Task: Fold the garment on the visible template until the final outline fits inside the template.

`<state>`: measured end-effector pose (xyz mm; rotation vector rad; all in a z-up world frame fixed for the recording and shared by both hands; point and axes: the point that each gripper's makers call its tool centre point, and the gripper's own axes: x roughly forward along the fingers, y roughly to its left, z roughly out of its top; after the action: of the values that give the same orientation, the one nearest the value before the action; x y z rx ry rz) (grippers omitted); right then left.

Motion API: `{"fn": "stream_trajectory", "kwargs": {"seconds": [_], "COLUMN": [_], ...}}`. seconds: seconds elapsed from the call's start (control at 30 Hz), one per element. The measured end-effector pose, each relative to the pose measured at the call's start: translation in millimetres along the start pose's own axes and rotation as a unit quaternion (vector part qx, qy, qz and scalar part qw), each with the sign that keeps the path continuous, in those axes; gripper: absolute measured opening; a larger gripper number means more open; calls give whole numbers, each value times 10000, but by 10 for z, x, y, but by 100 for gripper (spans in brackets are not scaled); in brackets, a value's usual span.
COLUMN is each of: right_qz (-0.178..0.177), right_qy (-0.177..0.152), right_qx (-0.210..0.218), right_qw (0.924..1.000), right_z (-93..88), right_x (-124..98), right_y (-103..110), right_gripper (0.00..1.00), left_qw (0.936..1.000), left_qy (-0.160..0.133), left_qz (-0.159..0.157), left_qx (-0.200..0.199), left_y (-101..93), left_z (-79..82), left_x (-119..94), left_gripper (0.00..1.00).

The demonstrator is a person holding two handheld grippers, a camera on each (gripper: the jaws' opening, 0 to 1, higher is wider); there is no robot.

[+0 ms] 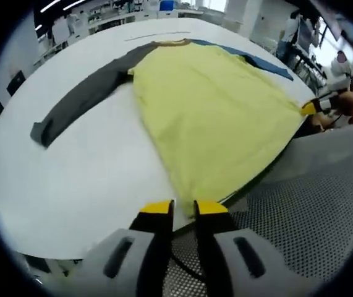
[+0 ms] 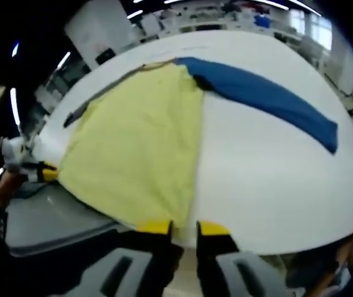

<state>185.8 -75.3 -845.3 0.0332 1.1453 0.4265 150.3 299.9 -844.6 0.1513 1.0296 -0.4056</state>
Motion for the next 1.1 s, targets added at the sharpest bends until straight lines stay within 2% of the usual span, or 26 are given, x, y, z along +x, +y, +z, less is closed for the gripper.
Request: {"fn": "stream_trajectory", "kwargs": {"seconds": [0.07, 0.23, 0.5, 0.67, 0.87, 1.1], "right_qz": [-29, -55, -203, -379, -734, -1164], "right_qy": [-114, -437, -1002, -1370, -1728, -1876], "right_qx": [28, 108, 301, 498, 643, 636], "right_qw": [9999, 9990, 9943, 9886, 9801, 9733], "right_z": [43, 153, 400, 592, 814, 940], "right_x": [-23, -46, -92, -145, -237, -285], "right_y": [-35, -144, -399, -684, -1066, -1545], "right_gripper": [26, 50, 75, 76, 78, 77], "left_qw": [9996, 9981, 9947, 9926, 9911, 9873], "left_qy": [-193, -561, -951, -1067, -1267, -1563], "left_qz": [25, 47, 53, 153, 83, 34], "left_qx": [189, 247, 397, 559, 412, 295], "left_y": [-33, -79, -75, 15, 96, 76], "left_z": [72, 216, 393, 446, 522, 660], "left_x": [-37, -90, -110, -95, -81, -122], "left_gripper": [20, 35, 57, 71, 77, 91]}}
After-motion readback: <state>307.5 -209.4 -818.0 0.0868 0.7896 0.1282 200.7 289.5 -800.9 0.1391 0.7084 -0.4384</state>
